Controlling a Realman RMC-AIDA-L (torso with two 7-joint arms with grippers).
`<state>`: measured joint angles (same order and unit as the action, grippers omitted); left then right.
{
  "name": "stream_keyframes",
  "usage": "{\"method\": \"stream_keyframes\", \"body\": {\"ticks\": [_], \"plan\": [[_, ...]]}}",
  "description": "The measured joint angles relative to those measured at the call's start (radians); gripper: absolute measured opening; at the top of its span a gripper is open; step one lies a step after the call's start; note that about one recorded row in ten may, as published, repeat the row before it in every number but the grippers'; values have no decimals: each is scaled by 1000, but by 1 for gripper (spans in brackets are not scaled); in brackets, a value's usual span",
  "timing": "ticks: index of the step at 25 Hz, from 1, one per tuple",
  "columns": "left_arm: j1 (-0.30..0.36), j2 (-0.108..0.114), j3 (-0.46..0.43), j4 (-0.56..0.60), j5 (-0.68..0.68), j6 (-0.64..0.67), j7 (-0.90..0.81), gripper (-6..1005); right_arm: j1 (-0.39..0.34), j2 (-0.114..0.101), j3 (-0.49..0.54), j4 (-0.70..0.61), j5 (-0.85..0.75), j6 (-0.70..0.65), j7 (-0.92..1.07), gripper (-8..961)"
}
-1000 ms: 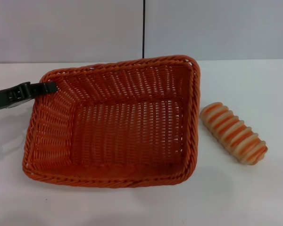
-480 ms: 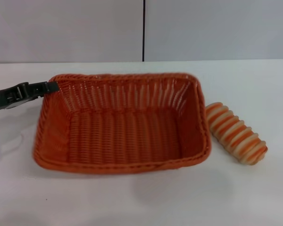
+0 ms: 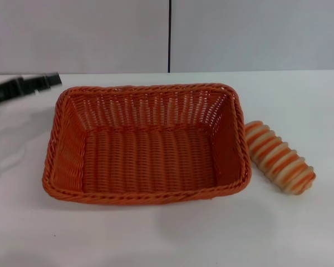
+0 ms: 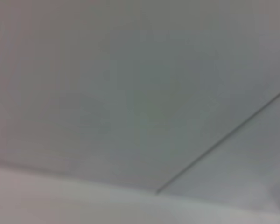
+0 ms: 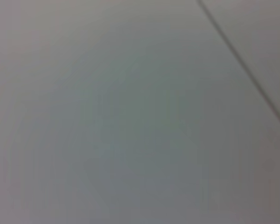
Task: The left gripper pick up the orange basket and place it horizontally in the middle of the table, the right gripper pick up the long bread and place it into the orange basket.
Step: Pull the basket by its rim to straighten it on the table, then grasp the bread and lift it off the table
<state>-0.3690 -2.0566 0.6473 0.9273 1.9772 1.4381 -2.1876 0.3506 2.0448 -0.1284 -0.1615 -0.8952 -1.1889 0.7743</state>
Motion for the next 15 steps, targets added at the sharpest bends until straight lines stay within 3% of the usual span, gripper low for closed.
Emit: {"method": "stream_keyframes", "body": {"ticks": [4,7,12,13,15], "plan": [[13,1,-22,1,-191,3,127,450,-16,-8,-111,-70,-27,7,89,810],[29,-1,-21,-17,-330,8,268,452,-33,-25,-181,-153,-140,4,225,809],[35,0,-21,-110,-481,52,485,456,-41,-72,-254,-359,-502,-50,574,810],[35,0,-21,-110,-481,52,485,457,-38,-76,-258,-418,-589,-76,651,810],[34,-3,-21,-185,-568,87,651,458,-22,-85,-261,-524,-752,-145,792,810]]}}
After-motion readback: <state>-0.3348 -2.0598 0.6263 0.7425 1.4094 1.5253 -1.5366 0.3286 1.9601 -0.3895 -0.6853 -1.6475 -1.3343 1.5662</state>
